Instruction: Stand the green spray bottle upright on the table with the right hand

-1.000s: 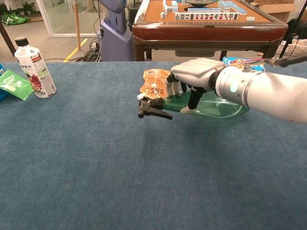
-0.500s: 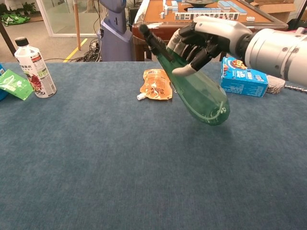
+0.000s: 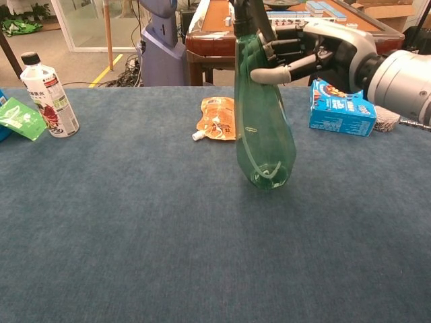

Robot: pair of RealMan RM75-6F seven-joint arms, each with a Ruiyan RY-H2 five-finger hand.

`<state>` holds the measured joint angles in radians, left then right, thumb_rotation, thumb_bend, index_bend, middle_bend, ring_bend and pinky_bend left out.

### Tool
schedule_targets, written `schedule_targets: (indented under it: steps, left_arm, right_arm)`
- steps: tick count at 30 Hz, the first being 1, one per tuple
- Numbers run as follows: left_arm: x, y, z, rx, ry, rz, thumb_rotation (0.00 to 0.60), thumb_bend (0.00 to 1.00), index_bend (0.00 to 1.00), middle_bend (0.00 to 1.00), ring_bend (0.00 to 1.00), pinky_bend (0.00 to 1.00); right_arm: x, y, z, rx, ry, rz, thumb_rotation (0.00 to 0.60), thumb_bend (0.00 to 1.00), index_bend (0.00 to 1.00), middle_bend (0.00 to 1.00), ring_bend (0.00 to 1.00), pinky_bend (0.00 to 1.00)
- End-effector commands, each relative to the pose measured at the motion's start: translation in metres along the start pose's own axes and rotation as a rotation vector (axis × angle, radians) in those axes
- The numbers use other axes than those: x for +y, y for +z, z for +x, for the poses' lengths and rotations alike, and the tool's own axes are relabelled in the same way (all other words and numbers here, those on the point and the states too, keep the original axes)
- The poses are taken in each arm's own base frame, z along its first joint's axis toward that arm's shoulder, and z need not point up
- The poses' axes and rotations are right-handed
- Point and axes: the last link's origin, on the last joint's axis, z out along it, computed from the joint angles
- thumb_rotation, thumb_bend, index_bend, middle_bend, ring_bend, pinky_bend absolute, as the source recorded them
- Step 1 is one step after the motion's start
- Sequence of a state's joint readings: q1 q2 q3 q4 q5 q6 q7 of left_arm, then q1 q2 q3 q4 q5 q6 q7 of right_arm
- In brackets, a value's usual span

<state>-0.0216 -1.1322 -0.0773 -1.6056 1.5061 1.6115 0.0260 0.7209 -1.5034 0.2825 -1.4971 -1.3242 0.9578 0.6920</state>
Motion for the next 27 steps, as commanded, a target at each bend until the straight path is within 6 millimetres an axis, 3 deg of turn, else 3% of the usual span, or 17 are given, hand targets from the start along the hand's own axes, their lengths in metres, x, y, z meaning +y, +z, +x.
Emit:
schedule_targets:
  steps: [1, 6, 15, 20, 27]
  left_arm:
    - [0.0, 0.0, 0.0, 0.002, -0.002, -0.002, 0.6, 0.26, 0.3, 0.31, 0.3, 0.17]
    - [0.001, 0.0, 0.0, -0.008, -0.004, -0.002, 0.6, 0.26, 0.3, 0.31, 0.3, 0.17]
    - [0.002, 0.0, -0.001, -0.029, -0.009, -0.002, 0.6, 0.26, 0.29, 0.31, 0.3, 0.16]
    - [0.003, 0.0, -0.001, -0.033, -0.013, -0.009, 0.6, 0.26, 0.29, 0.31, 0.3, 0.16]
    - [0.005, 0.001, 0.0, -0.033, -0.016, -0.015, 0.6, 0.26, 0.29, 0.31, 0.3, 0.16]
  right_arm:
    - [0.021, -0.001, -0.003, 0.002, 0.032, 0.0, 0.6, 0.36, 0.57, 0.47, 0.36, 0.32]
    - [0.033, 0.0, -0.005, 0.001, 0.052, 0.008, 0.6, 0.35, 0.57, 0.47, 0.36, 0.32]
    - [0.038, -0.004, -0.004, 0.006, 0.079, 0.048, 0.6, 0.14, 0.57, 0.42, 0.36, 0.28]
    - [0.038, -0.01, -0.001, 0.01, 0.073, 0.061, 0.6, 0.05, 0.52, 0.38, 0.33, 0.26]
    - [0.037, -0.017, 0.005, 0.021, 0.063, 0.069, 0.6, 0.01, 0.42, 0.35, 0.28, 0.23]
